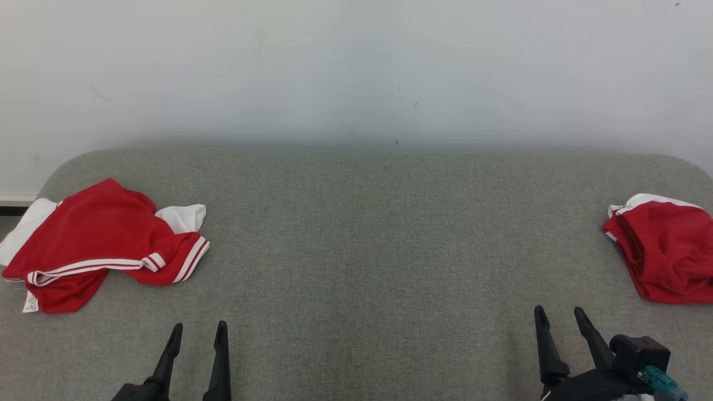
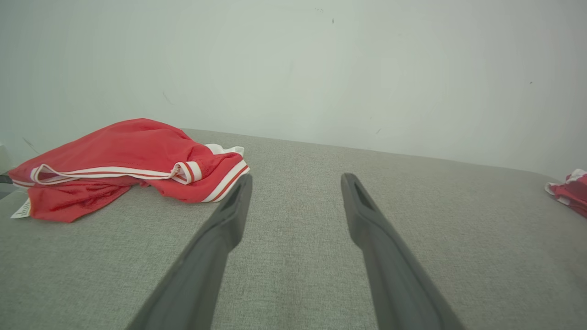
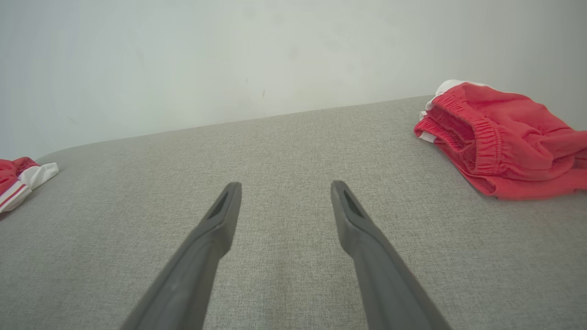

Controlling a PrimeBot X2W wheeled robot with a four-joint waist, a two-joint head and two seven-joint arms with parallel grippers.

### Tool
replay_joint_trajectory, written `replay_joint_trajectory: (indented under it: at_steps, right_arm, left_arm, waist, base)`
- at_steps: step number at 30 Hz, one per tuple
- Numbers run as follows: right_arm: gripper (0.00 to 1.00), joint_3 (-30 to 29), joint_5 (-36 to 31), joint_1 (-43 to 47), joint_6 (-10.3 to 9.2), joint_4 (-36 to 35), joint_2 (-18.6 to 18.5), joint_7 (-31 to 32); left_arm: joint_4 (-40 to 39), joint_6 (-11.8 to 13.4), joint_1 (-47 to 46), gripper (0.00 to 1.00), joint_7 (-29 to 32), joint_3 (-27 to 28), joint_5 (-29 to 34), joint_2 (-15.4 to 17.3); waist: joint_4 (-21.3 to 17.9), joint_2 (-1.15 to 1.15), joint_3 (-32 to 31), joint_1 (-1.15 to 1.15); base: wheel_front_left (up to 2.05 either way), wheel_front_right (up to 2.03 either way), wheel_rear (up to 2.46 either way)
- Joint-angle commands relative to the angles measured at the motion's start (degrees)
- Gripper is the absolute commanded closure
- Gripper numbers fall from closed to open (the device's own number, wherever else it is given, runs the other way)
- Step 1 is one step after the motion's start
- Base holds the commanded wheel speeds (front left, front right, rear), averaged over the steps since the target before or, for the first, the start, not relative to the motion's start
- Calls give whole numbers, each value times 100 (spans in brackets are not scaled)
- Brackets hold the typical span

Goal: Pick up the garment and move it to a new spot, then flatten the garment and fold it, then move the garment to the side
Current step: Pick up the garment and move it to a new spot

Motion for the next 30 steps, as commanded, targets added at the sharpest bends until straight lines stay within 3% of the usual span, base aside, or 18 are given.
replay_joint_trajectory:
  at_steps: [1, 9, 30]
  right_arm:
    - [0, 22, 25, -57, -13, 2, 0, -14]
    - [0, 115, 93, -10, -13, 32, 1, -30]
    - [0, 351, 139, 173, -13, -9, 0, -63]
  left_arm:
    - [17, -4, 1, 0, -22, -5, 76, -16]
    - [45, -4, -8, 0, -22, -60, 83, -14]
    - [83, -5, 132, 0, -22, -47, 46, 198]
  waist:
    - [3, 0, 0, 0]
    - [291, 0, -39, 0]
    - [2363, 0, -108, 0]
  base:
    - [0, 0, 0]
    - [0, 0, 0]
    - [0, 0, 0]
